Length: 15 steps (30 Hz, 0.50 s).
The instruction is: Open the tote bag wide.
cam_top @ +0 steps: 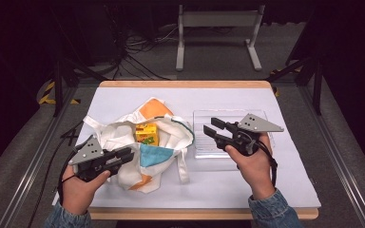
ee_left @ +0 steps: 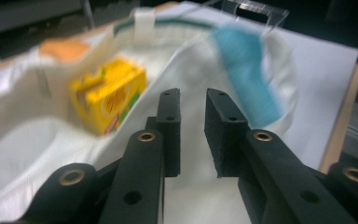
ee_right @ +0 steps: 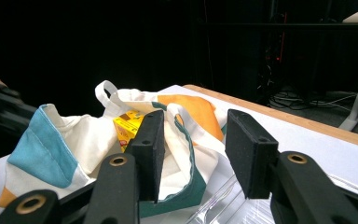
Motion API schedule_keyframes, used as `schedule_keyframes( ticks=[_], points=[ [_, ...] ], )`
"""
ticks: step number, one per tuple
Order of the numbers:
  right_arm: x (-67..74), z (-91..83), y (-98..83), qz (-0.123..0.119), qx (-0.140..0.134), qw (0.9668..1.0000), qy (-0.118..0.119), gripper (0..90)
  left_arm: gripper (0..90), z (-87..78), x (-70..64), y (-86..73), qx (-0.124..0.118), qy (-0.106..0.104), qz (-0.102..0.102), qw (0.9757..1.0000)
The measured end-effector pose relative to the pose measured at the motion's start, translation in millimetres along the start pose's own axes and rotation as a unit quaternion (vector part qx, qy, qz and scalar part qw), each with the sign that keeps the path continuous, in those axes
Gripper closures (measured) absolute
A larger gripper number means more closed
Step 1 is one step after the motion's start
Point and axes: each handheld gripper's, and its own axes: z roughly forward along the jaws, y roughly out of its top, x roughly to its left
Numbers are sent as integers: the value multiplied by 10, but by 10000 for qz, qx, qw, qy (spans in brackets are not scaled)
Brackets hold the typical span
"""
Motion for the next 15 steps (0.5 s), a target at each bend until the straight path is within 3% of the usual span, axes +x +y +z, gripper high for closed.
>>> schedule_keyframes(
  ticks=[3,7,9,12,15],
  points=[
    [6,-3,5,3,-19,10000,9,582,831,0,-101,131,-198,-156,96,9996],
    [6,7,-7,5,15,10000,7,584,892,143,-162,214,-164,-295,194,9992],
    [6,10,-10,0,20,10000,8,584,897,196,-160,231,-180,-267,163,9993],
    [7,10,-18,-5,26,10000,20,584,900,182,-157,280,-359,-43,182,9992],
    [-2,1,-18,16,8,10000,20,585,900,197,-129,309,-257,164,268,9992]
  ],
)
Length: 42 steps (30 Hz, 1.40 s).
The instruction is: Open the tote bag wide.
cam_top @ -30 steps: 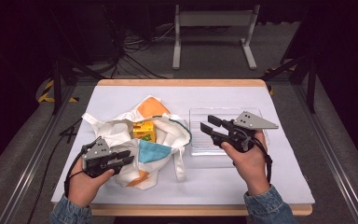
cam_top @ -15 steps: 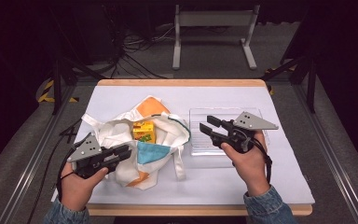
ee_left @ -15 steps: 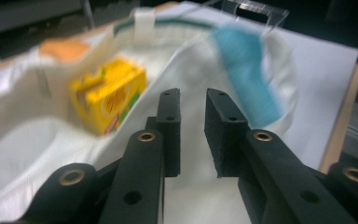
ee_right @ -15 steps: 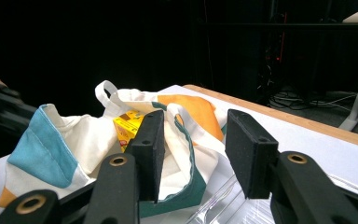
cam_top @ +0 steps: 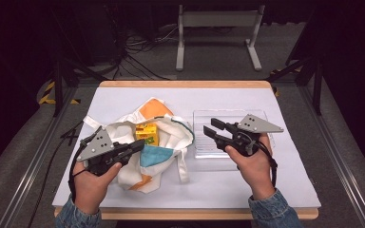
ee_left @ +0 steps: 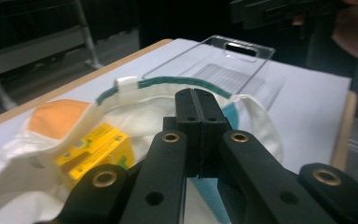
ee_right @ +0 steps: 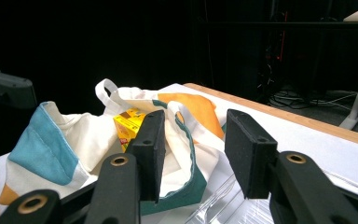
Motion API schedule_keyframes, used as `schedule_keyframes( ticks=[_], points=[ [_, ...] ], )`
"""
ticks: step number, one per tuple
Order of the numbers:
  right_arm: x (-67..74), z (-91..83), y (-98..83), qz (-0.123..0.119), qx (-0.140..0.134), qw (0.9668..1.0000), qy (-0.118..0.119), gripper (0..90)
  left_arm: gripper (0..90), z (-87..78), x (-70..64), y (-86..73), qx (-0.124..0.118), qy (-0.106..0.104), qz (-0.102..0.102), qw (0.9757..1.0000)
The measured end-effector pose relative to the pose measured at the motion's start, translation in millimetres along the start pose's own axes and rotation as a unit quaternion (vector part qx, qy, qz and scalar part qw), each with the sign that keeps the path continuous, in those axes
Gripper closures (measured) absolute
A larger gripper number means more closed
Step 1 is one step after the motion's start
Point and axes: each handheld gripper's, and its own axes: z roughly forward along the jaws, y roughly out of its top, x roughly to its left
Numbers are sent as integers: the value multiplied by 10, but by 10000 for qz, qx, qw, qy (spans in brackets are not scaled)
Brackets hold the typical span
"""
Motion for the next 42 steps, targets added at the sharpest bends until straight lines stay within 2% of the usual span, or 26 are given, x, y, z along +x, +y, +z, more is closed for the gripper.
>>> schedule_keyframes(
  ticks=[2,3,6,10,11,13,16,20,26,28,30,32,33,37,39,42],
  points=[
    [-2,3,-4,2,9,10000,-8,585,900,68,35,-39,68,24,-52,10000],
    [0,7,-7,-2,19,10000,6,586,900,119,54,-80,144,20,-98,9998],
    [14,15,-10,-12,43,10000,24,585,900,225,55,-156,455,72,-70,9989],
    [11,16,-9,4,39,10000,34,585,900,432,71,-282,891,-88,-84,9960],
    [11,16,-9,4,39,10000,34,585,900,432,71,-282,891,-88,-84,9960],
    [14,16,-13,1,50,10000,38,585,900,583,102,-414,1184,-102,-175,9928],
    [19,5,-9,-5,36,10000,56,584,900,702,163,-587,1455,-127,-376,9886],
    [10,-6,-8,9,8,10000,61,583,900,767,218,-744,1715,-112,-537,9837],
    [13,5,-19,20,40,10000,77,582,900,767,274,-828,1916,76,-545,9799],
    [17,13,-24,17,50,9999,85,582,900,761,318,-870,2009,236,-470,9782],
    [22,16,-28,19,67,9999,81,581,900,735,387,-916,1987,172,-639,9778],
    [23,19,-35,20,85,9999,78,581,900,727,406,-944,2127,357,-496,9752],
    [19,24,-39,22,90,9999,82,581,900,727,409,-954,2147,378,-486,9747],
    [14,42,-53,38,117,9999,86,582,900,703,419,-949,2035,286,-557,9771],
    [11,51,-58,47,137,9999,92,582,884,668,421,-927,1861,199,-646,9802],
    [12,84,-59,70,151,9998,126,583,838,580,421,-851,1675,174,-599,9839]
  ],
)
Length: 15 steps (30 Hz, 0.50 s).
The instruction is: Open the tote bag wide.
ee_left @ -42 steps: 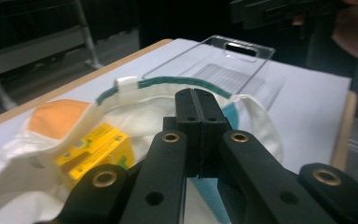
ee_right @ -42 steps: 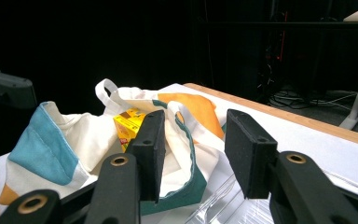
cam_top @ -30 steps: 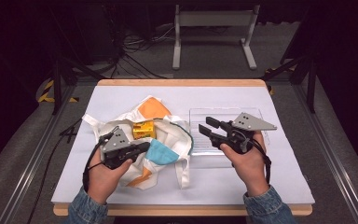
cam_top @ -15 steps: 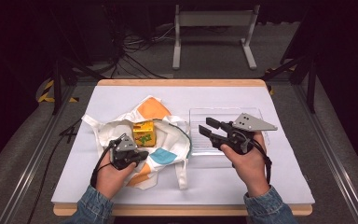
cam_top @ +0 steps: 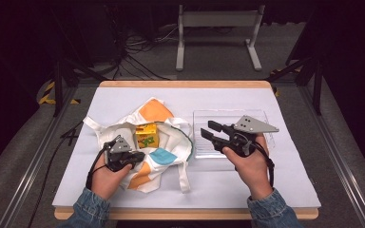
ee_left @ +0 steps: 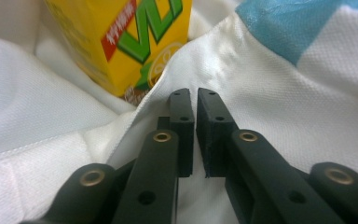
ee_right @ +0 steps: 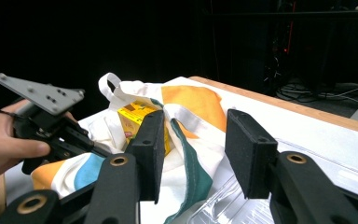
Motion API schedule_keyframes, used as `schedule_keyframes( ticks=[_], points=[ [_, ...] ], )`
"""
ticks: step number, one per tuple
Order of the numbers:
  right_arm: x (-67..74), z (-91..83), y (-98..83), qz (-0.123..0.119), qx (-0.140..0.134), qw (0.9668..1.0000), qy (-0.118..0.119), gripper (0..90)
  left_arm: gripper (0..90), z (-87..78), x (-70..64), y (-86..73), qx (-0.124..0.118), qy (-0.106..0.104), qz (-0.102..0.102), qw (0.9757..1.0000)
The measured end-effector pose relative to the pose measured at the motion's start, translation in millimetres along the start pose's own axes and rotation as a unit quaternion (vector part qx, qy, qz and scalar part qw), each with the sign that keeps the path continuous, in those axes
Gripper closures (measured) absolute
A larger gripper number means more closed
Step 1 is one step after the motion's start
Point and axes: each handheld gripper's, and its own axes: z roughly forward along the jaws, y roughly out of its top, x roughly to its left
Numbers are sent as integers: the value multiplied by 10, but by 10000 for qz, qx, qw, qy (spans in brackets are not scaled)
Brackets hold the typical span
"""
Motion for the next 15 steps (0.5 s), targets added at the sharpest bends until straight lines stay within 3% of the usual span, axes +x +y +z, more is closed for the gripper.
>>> schedule_keyframes(
  ticks=[10,15],
  points=[
    [31,254,106,-141,141,9996,217,585,786,-400,88,67,-468,45,-48,9989],
    [97,564,244,-312,257,9978,516,579,782,-579,158,20,-643,151,-134,9977]
  ],
)
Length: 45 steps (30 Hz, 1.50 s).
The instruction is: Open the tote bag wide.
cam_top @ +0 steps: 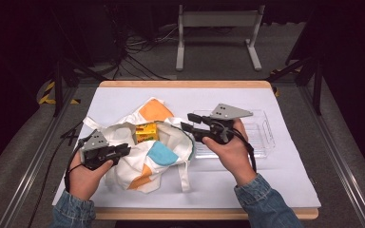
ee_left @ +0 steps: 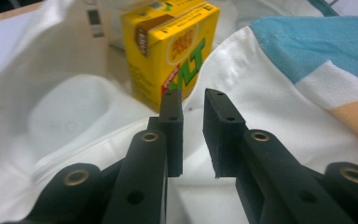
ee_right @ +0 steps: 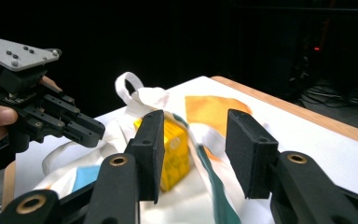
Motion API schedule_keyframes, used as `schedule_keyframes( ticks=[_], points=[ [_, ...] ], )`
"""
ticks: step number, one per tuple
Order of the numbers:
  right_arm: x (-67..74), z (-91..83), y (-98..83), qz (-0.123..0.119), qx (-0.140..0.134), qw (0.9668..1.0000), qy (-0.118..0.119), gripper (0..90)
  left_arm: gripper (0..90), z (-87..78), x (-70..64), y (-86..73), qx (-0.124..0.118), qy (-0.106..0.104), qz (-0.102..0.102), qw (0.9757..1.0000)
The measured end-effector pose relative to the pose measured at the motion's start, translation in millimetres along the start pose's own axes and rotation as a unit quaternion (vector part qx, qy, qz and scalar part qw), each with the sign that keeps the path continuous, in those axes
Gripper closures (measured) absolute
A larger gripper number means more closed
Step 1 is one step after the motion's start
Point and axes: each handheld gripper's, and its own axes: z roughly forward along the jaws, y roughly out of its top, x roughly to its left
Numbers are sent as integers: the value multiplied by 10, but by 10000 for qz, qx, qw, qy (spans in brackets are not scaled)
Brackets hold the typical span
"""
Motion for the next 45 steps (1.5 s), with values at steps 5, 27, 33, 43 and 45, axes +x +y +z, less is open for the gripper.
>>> schedule_keyframes(
  ticks=[5,27,33,43,45],
  points=[
    [-9,324,77,-147,219,9995,169,579,785,-148,72,-31,-126,159,-94,9998],
    [-354,1378,38,-768,1555,9848,-79,844,784,-253,196,-59,-220,304,-131,9992],
    [-517,1640,-35,-615,1898,9788,-471,844,784,-226,194,-63,-192,282,-116,9994],
    [-507,1770,-51,-389,2321,9696,-671,837,783,-264,207,-74,-245,308,-176,9991],
    [-504,1756,-46,-383,2267,9710,-653,831,781,-268,209,-70,-269,310,-156,9990]
  ],
)
